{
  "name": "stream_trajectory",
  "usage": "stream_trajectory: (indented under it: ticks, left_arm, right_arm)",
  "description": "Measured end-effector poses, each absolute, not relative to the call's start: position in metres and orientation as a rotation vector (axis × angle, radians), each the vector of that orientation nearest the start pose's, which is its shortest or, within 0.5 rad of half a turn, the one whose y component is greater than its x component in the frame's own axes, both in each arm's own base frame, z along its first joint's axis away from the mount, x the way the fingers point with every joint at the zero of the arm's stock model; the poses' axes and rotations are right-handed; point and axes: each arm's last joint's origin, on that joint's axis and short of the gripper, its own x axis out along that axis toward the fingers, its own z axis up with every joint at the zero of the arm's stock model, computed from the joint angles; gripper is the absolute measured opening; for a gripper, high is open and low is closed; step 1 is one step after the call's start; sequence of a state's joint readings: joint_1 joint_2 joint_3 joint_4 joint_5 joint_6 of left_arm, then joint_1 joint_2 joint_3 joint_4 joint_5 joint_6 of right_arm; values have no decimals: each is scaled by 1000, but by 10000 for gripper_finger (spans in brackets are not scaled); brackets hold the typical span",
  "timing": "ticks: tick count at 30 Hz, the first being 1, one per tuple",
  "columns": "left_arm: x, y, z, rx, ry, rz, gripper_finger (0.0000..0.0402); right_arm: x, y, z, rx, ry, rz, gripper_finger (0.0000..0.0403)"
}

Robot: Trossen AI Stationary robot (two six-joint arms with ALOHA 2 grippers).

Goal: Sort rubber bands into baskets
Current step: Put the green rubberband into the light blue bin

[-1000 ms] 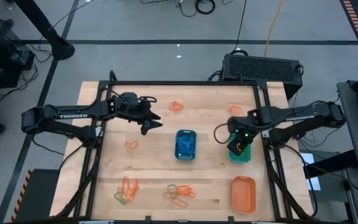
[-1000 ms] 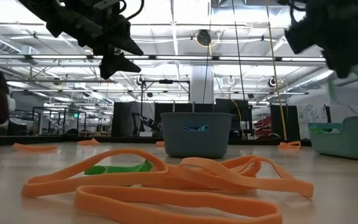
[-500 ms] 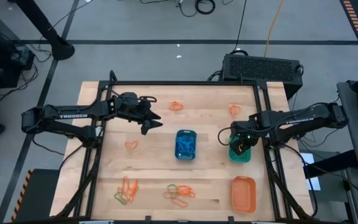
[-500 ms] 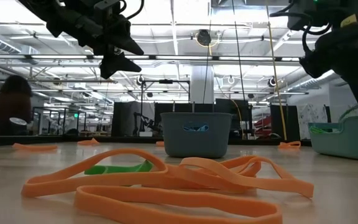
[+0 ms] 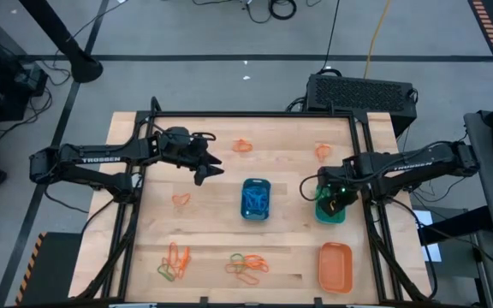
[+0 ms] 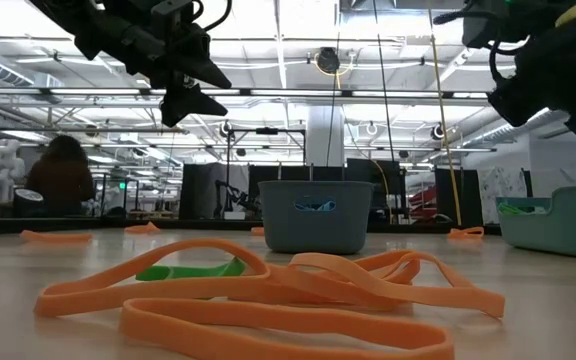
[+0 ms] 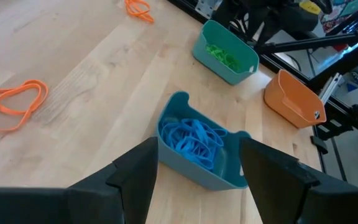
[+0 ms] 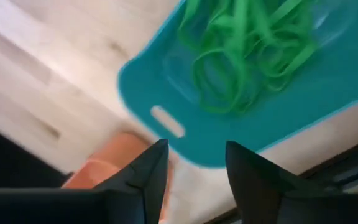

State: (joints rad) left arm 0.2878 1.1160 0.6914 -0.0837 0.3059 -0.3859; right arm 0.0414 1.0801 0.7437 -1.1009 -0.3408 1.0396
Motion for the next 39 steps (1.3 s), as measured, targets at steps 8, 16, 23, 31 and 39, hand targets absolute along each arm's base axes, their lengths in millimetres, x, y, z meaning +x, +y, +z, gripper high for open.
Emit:
stream_trajectory:
  ticks: [8,16,23,31,39]
  left_arm:
    - [229,53,248,-544,500,-18,230]
    - [233,23,248,-526,544,-189,230]
    - [229,-12,240,-561,686,-226,230]
    - [203,-62,222,-884,1110,-198,230]
    - [172,-121,214,-1140,1438,-22,230]
  right_arm:
    - [177,19,223,1166,1339,-320,159]
    - [207,20,240,1135,1017,-67,155]
    - [224,18,257,873,710,46,155]
    - [229,17,263,582,608,137,155]
    - [231,17,262,389,584,196,155]
